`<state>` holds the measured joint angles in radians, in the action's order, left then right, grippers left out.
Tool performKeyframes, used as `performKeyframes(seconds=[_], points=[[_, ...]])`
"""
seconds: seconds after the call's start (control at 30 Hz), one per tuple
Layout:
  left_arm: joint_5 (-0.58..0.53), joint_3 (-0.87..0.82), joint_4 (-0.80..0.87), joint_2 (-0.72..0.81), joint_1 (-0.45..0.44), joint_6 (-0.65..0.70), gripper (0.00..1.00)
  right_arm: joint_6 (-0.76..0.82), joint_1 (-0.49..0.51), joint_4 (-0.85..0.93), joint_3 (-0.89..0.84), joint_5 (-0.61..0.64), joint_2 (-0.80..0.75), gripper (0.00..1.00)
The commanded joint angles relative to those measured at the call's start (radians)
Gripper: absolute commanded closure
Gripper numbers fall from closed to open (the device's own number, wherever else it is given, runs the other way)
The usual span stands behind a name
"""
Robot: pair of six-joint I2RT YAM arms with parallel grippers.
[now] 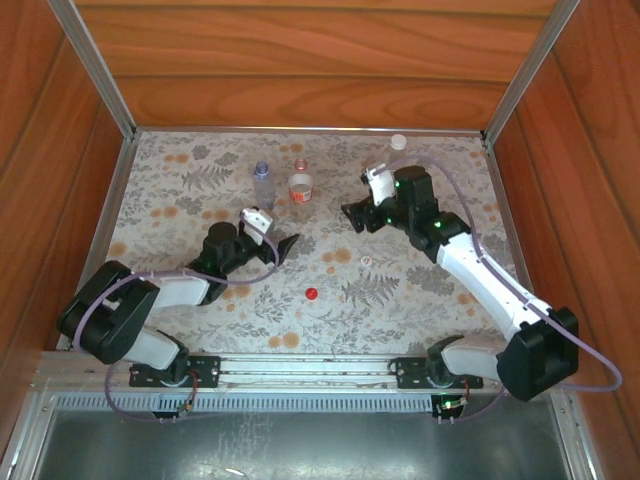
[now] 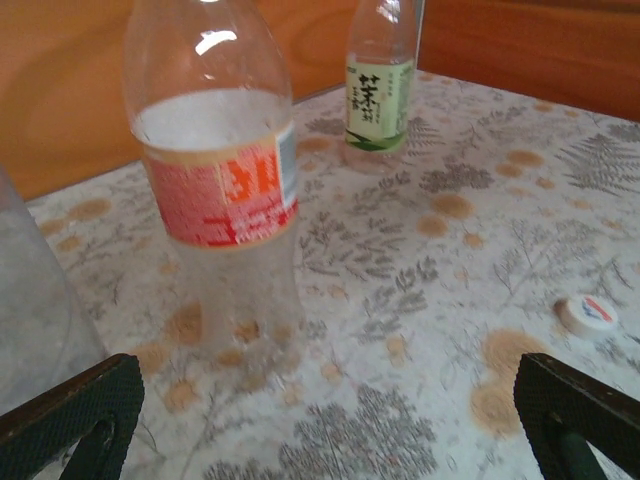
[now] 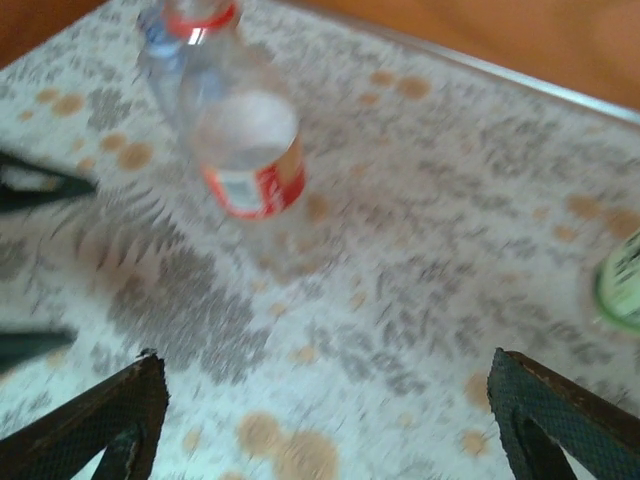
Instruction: Screw on the bottle caps
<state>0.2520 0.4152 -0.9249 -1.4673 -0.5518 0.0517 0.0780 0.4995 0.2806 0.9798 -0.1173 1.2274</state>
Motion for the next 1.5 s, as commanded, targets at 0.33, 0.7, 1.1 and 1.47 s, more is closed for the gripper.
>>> performKeyframes(seconds=[0.33, 0.7, 1.1, 1.47], points=[[0.049, 0.241, -0.019, -0.256, 0.053, -0.028, 0.02, -0.051, 0.019, 0.107, -0.09, -0.011, -0.112, 0.11], [0.023, 0.347, -0.022, -0.357, 0.057, -0.027, 0.05, -0.024, 0.019, 0.181, -0.091, -0.039, -0.132, 0.11], [0.035, 0.433, -0.039, -0.439, 0.059, -0.039, 0.11, -0.029, 0.019, 0.167, -0.108, -0.052, -0.126, 0.11], [0.061, 0.448, -0.056, -0.455, 0.059, -0.046, 0.21, -0.029, 0.019, 0.16, -0.118, -0.053, -0.11, 0.11]])
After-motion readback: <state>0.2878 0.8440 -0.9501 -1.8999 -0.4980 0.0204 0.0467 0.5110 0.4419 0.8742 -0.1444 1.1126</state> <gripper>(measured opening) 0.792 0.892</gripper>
